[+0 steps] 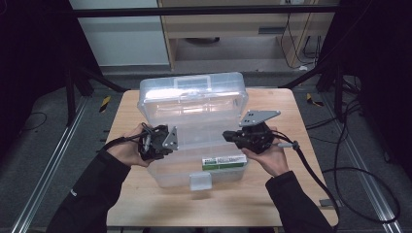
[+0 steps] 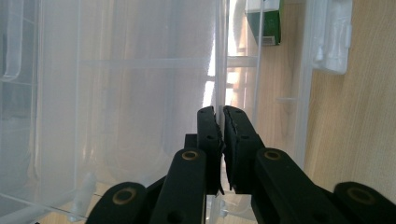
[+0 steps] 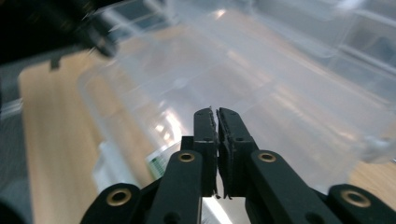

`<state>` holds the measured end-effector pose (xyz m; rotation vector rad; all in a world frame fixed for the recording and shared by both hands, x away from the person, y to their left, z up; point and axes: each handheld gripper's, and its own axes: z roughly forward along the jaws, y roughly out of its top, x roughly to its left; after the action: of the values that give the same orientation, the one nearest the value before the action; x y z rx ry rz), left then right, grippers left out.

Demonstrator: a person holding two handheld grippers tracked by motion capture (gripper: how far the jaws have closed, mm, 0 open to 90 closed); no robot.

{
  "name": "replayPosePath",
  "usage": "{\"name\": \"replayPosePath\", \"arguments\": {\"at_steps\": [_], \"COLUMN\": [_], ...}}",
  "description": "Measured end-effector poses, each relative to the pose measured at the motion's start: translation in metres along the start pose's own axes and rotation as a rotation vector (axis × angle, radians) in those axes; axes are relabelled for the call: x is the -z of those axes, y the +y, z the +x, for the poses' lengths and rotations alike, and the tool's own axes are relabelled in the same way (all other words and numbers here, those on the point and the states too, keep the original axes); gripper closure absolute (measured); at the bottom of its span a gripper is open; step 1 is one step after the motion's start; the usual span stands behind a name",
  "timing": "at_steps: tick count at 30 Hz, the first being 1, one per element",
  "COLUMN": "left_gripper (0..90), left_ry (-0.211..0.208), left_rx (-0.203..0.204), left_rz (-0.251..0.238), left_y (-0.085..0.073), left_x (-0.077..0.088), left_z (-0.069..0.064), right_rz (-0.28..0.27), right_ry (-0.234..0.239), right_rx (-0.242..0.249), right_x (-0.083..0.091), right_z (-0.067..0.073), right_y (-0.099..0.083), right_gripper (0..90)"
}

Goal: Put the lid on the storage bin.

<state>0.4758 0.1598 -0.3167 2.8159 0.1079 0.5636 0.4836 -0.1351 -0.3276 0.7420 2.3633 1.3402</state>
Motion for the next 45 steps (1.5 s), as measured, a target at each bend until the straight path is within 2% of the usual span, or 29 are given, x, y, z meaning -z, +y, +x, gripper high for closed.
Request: {"name": "replayPosePath", "arguments": {"at_steps": [4, 7, 10, 15, 25, 39, 45], "left_gripper": [84.9, 84.7, 84.6, 84.7, 84.5, 83.9, 82.0], "left_ry": [-0.001, 0.002, -0.002, -0.005, -0.005, -0.023, -0.006], "left_rx": [0.0, -0.001, 0.001, -0.001, -0.013, -0.029, -0.02], "left_rz": [0.003, 0.008, 0.01, 0.016, 0.019, 0.022, 0.011], "left_y": [0.001, 0.001, 0.001, 0.001, 0.002, 0.002, 0.001], "left_x": [0.0, 0.0, 0.0, -0.001, -0.002, -0.005, -0.003], "left_z": [0.0, 0.0, -0.001, -0.002, -0.003, -0.008, -0.009], "right_rz": [-0.05, -0.065, -0.076, -0.077, -0.091, -0.091, -0.094], "right_ry": [-0.068, -0.102, -0.143, -0.182, -0.215, -0.223, -0.218], "right_rx": [-0.072, -0.115, -0.144, -0.174, -0.191, -0.206, -0.201], "right_x": [0.002, 0.003, 0.003, 0.002, 0.003, 0.006, 0.005], "right_z": [-0.013, -0.022, -0.028, -0.035, -0.042, -0.047, -0.046], "right_y": [-0.001, 0.001, 0.002, 0.003, 0.001, -0.005, -0.007], "right_gripper": [89.1, 89.2, 90.0, 90.0, 90.0, 90.0, 90.0]}}
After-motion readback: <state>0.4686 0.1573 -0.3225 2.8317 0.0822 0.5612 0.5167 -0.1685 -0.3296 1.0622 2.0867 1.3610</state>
